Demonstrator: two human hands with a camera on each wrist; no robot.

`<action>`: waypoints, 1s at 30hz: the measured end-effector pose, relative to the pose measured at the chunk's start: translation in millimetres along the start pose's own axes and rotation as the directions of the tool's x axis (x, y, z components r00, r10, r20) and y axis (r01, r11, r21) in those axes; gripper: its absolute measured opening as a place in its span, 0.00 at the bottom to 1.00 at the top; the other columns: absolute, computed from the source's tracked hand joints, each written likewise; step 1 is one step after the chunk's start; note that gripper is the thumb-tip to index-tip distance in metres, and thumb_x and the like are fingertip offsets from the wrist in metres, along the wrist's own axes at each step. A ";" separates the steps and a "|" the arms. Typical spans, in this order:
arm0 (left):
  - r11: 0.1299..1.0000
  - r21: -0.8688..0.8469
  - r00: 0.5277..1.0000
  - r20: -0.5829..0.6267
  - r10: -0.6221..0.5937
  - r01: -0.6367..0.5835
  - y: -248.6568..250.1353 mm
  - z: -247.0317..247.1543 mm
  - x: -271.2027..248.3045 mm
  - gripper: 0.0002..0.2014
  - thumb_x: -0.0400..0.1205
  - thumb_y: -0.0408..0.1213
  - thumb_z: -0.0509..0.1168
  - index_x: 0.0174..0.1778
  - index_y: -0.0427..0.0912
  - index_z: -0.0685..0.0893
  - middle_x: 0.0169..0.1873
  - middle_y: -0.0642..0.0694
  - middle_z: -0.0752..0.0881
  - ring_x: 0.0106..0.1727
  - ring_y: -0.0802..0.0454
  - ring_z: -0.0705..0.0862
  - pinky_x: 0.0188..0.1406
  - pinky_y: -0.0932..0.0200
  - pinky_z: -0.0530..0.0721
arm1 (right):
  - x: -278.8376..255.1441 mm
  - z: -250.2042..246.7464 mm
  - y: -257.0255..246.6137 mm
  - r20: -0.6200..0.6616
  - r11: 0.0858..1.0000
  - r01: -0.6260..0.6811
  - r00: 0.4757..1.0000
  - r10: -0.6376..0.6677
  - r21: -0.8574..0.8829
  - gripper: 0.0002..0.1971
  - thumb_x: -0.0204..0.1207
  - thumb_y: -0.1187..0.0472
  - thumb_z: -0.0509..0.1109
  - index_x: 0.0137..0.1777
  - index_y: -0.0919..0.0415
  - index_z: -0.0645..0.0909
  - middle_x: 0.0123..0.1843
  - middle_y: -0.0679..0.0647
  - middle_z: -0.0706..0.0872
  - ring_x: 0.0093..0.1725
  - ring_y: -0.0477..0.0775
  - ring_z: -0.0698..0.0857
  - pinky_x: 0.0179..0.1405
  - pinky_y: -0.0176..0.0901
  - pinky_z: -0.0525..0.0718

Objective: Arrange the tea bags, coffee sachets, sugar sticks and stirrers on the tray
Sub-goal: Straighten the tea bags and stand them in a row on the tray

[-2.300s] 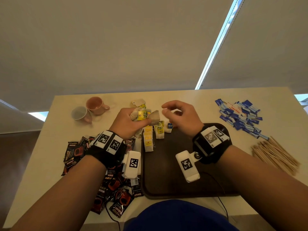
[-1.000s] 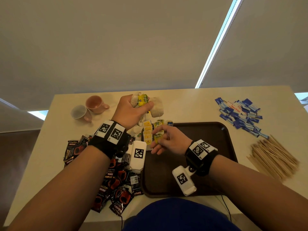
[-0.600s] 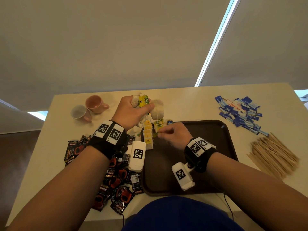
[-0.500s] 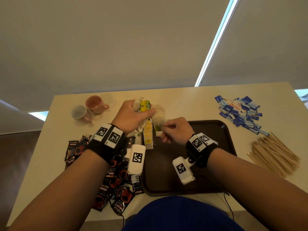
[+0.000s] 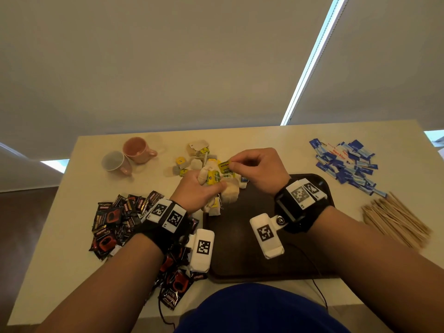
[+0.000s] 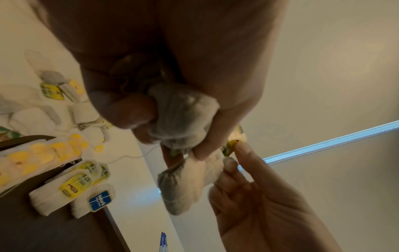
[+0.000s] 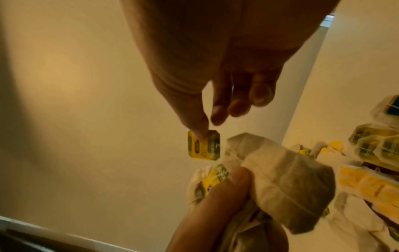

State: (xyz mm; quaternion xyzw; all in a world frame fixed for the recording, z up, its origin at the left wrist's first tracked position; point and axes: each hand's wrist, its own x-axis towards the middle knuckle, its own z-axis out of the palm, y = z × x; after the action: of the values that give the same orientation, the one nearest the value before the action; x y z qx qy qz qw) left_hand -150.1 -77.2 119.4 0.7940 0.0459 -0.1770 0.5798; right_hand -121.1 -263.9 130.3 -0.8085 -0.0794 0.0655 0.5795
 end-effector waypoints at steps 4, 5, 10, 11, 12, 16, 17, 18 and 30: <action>0.998 -0.035 0.998 -0.026 0.055 -0.056 1.7 0.9 1.5 0.02 0.79 0.37 0.76 0.42 0.45 0.90 0.33 0.47 0.91 0.32 0.54 0.86 0.36 0.52 0.83 | -8.6 -5.5 -13.6 0.159 0.996 -0.026 0.987 0.012 0.088 0.06 0.80 0.67 0.72 0.50 0.68 0.89 0.35 0.61 0.91 0.30 0.54 0.88 0.31 0.40 0.87; 0.996 -0.043 0.997 -0.033 0.072 -0.073 2.7 0.8 1.7 0.04 0.79 0.38 0.76 0.44 0.42 0.91 0.37 0.43 0.92 0.36 0.47 0.88 0.39 0.47 0.85 | -10.9 -7.2 -15.6 0.195 0.997 -0.010 0.981 -0.006 0.076 0.06 0.80 0.66 0.72 0.50 0.68 0.89 0.36 0.61 0.91 0.32 0.56 0.89 0.32 0.40 0.87; 0.997 -0.032 0.997 -0.030 0.066 -0.067 4.1 -4.5 2.9 0.12 0.80 0.37 0.75 0.51 0.30 0.88 0.46 0.29 0.90 0.51 0.29 0.87 0.54 0.34 0.85 | -20.4 -16.7 -11.3 0.255 0.999 -0.026 0.967 0.031 -0.021 0.11 0.77 0.70 0.74 0.58 0.66 0.85 0.35 0.57 0.90 0.32 0.48 0.89 0.34 0.36 0.87; 0.998 -0.018 0.998 -0.025 0.057 -0.057 4.2 -5.7 2.8 0.11 0.80 0.36 0.75 0.51 0.31 0.88 0.46 0.30 0.90 0.51 0.31 0.88 0.54 0.36 0.85 | -21.0 -17.9 -10.2 0.254 0.998 -0.035 0.966 0.049 -0.058 0.13 0.77 0.70 0.74 0.60 0.64 0.84 0.35 0.56 0.90 0.32 0.47 0.88 0.34 0.36 0.86; 0.999 -0.014 0.999 -0.016 0.049 -0.050 4.9 -6.7 2.5 0.09 0.80 0.35 0.75 0.51 0.33 0.89 0.46 0.32 0.91 0.51 0.33 0.89 0.55 0.37 0.86 | -21.2 -18.9 -9.3 0.253 0.994 -0.035 0.966 0.059 -0.099 0.13 0.77 0.70 0.75 0.61 0.62 0.83 0.35 0.55 0.90 0.31 0.46 0.88 0.34 0.35 0.86; 0.999 -0.028 0.998 0.033 0.044 -0.043 7.8 -9.1 2.0 0.06 0.80 0.30 0.73 0.52 0.38 0.89 0.49 0.35 0.92 0.53 0.40 0.91 0.57 0.48 0.87 | -17.1 -19.5 -9.0 0.249 0.972 -0.001 0.967 0.062 -0.237 0.10 0.77 0.67 0.75 0.58 0.60 0.86 0.37 0.50 0.90 0.33 0.40 0.87 0.36 0.29 0.84; 0.998 -0.020 0.998 0.040 0.052 -0.051 8.6 -9.5 1.8 0.06 0.81 0.29 0.73 0.52 0.37 0.89 0.49 0.35 0.92 0.51 0.43 0.91 0.55 0.50 0.88 | -15.9 -19.1 -8.8 0.246 0.964 0.005 0.967 0.063 -0.267 0.10 0.77 0.66 0.75 0.58 0.59 0.87 0.37 0.48 0.89 0.33 0.39 0.87 0.37 0.29 0.84; 0.998 -0.012 0.997 0.048 0.057 -0.057 8.8 -10.0 2.2 0.05 0.81 0.29 0.73 0.52 0.37 0.89 0.47 0.37 0.92 0.48 0.47 0.91 0.52 0.52 0.88 | -14.8 -18.4 -8.7 0.240 0.956 0.009 0.969 0.065 -0.294 0.10 0.78 0.65 0.75 0.58 0.59 0.87 0.37 0.46 0.89 0.33 0.38 0.86 0.38 0.29 0.83; 0.997 0.038 0.996 0.072 0.060 -0.063 2.7 -15.6 7.1 0.06 0.80 0.32 0.74 0.53 0.38 0.90 0.47 0.40 0.93 0.45 0.55 0.90 0.45 0.65 0.87 | -10.1 -13.6 -12.7 0.275 0.881 0.063 0.958 0.077 -0.468 0.13 0.80 0.62 0.73 0.63 0.56 0.87 0.41 0.42 0.85 0.37 0.37 0.82 0.52 0.37 0.84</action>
State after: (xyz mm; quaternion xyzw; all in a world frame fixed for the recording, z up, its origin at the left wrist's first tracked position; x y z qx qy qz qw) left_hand -139.2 -64.5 123.6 0.7996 -0.0028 -0.1880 0.5704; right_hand -128.9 -274.6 146.8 -0.9073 -0.1728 0.1622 0.3473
